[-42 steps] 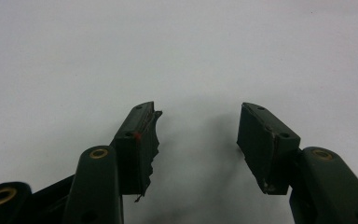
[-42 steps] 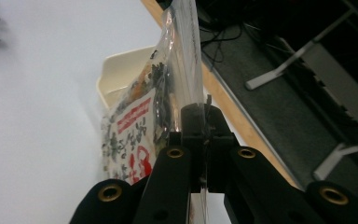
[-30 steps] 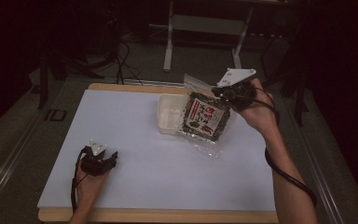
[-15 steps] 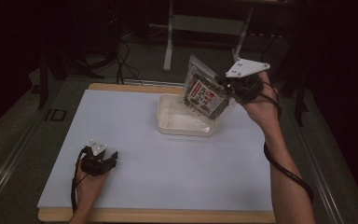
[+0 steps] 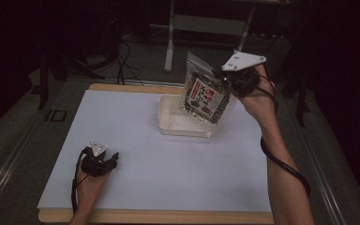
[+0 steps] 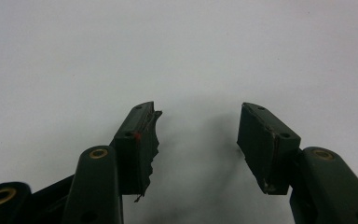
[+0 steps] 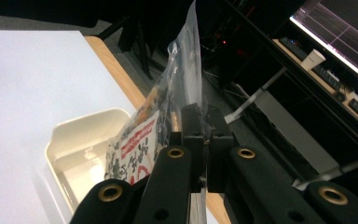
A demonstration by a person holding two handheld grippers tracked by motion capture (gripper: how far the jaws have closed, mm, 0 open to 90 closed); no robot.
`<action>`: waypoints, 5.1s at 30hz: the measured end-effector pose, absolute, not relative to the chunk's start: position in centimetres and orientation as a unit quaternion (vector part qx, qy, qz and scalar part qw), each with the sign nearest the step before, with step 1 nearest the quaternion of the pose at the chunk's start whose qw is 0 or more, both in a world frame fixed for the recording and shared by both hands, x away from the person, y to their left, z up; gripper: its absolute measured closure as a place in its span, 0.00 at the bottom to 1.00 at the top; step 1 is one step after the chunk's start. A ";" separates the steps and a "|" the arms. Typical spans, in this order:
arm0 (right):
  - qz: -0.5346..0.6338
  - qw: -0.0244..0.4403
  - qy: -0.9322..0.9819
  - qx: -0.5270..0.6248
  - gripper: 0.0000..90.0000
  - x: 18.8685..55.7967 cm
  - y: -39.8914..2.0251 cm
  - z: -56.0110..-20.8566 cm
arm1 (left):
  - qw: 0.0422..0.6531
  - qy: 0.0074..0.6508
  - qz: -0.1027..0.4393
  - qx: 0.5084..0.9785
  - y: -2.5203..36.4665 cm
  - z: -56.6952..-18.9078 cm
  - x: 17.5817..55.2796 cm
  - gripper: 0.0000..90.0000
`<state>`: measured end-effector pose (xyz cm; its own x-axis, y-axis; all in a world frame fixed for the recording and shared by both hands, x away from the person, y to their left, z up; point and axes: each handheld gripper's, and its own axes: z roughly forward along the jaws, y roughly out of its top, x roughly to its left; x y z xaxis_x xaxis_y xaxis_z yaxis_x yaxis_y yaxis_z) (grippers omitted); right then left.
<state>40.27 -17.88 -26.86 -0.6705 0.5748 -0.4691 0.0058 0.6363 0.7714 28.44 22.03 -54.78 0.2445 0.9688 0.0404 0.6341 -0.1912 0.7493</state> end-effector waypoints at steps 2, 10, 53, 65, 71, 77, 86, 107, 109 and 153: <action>0.388 0.369 0.828 0.170 1.00 40.4 -17.2 -26.7 | 0.313 0.554 0.267 0.724 22.0 -54.8 28.4 0.52; 0.386 0.370 0.828 0.170 1.00 41.6 -15.8 -27.4 | 0.316 0.555 0.266 0.722 22.1 -54.8 28.4 0.52; 0.441 0.372 0.796 0.185 1.00 43.6 -15.6 -31.3 | 0.314 0.557 0.264 0.722 22.1 -54.8 28.4 0.52; 0.435 0.332 0.814 0.194 0.99 44.4 -15.6 -33.2 | 0.316 0.558 0.263 0.721 22.1 -54.8 28.4 0.52; 0.440 0.322 0.812 0.209 0.98 44.8 -15.6 -33.5 | 0.314 0.557 0.262 0.723 22.1 -54.8 28.5 0.52; 0.431 0.320 0.815 0.219 0.98 45.3 -15.4 -34.2 | 0.313 0.557 0.261 0.724 22.1 -54.8 28.5 0.52; 0.423 0.315 0.810 0.258 0.95 46.4 -15.8 -34.8 | 0.314 0.558 0.261 0.723 22.1 -54.8 28.5 0.52; 0.422 0.301 0.782 0.346 0.73 48.0 -17.9 -35.3 | 0.314 0.558 0.260 0.722 22.1 -54.9 28.5 0.52; 0.419 0.304 0.780 0.352 0.68 48.1 -17.9 -35.4 | 0.314 0.558 0.260 0.723 22.1 -54.9 28.5 0.52; 0.424 0.360 0.741 0.376 0.29 45.8 -21.5 -33.9 | 0.313 0.559 0.260 0.723 22.1 -54.8 28.4 0.52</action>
